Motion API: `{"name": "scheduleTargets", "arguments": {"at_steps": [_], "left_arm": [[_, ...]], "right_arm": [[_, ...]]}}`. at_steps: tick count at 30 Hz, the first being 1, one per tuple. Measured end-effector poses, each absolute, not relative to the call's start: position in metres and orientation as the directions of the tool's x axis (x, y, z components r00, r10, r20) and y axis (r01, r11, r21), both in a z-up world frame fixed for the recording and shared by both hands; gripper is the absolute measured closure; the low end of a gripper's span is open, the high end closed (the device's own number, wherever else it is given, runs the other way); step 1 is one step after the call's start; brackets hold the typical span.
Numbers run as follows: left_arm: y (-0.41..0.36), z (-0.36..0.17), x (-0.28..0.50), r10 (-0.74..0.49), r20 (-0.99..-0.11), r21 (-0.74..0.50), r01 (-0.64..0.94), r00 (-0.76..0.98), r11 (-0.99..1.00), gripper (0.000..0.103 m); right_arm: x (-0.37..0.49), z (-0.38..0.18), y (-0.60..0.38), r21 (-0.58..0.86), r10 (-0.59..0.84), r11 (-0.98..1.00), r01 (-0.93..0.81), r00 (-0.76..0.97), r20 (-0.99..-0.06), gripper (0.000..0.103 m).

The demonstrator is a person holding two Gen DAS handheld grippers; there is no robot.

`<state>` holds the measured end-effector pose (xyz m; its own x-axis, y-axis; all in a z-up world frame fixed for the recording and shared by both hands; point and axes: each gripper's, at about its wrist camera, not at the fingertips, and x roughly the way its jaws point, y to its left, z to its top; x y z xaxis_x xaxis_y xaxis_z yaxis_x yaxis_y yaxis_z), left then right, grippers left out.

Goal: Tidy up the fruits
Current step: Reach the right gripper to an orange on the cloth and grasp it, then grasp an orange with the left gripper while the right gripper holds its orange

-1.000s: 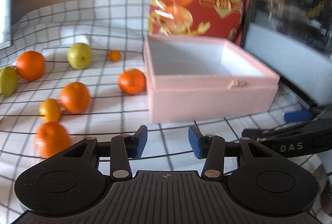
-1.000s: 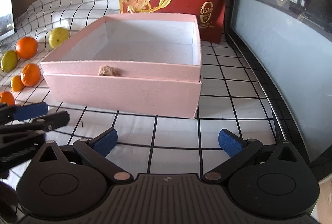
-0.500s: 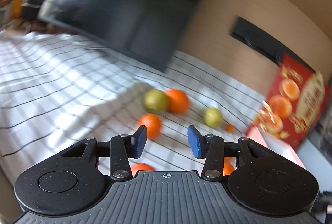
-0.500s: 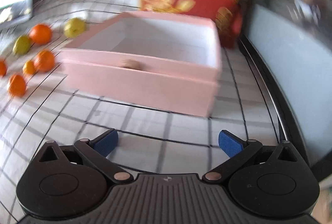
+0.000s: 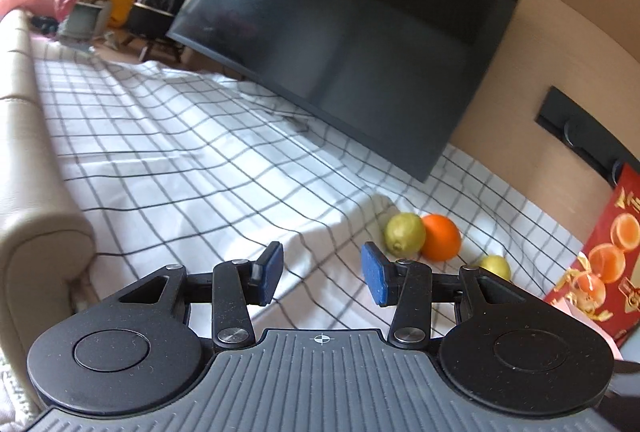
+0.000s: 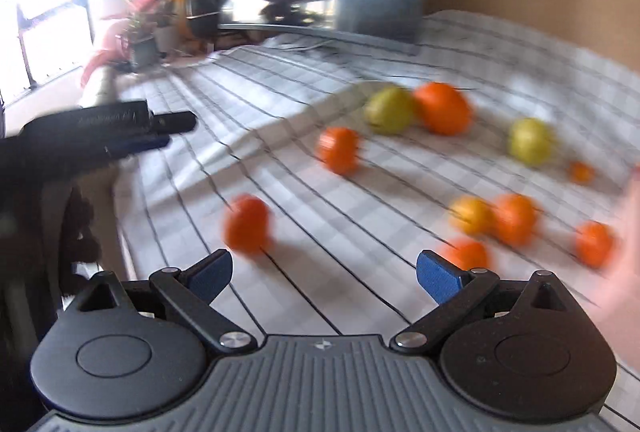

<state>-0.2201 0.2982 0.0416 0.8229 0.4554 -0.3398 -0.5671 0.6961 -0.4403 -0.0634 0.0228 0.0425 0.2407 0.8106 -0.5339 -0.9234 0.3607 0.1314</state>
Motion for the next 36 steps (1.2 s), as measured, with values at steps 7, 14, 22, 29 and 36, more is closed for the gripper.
{"name": "scheduleTargets", "arguments": {"at_steps": [7,14,22,29,36], "left_arm": [[0.310,0.033,-0.217,0.429,-0.374,-0.464,-0.566,0.823,0.681,0.055],[0.304,0.028,-0.209,0.384,-0.387,-0.469,-0.538,0.838,0.701,0.055],[0.224,0.027,-0.152,0.078,-0.438,-0.337,-0.243,0.896,0.910,0.055],[0.131,0.032,-0.097,0.069,-0.434,-0.075,-0.112,0.898,0.991,0.055],[0.110,0.027,-0.053,0.132,-0.521,0.048,-0.126,0.843,0.991,0.053]], "right_arm": [[-0.064,0.034,0.089,0.160,0.814,0.310,-0.937,0.175,-0.553,0.013],[-0.073,0.021,0.093,0.171,0.792,0.280,-0.945,0.126,-0.598,0.062],[-0.052,0.038,-0.053,0.151,0.767,0.478,-0.865,0.327,-0.552,0.062],[-0.024,0.014,-0.185,0.084,0.568,0.772,-0.631,0.624,-0.536,0.062],[-0.008,-0.015,-0.228,0.135,0.540,0.813,-0.567,0.645,-0.541,0.062]]}}
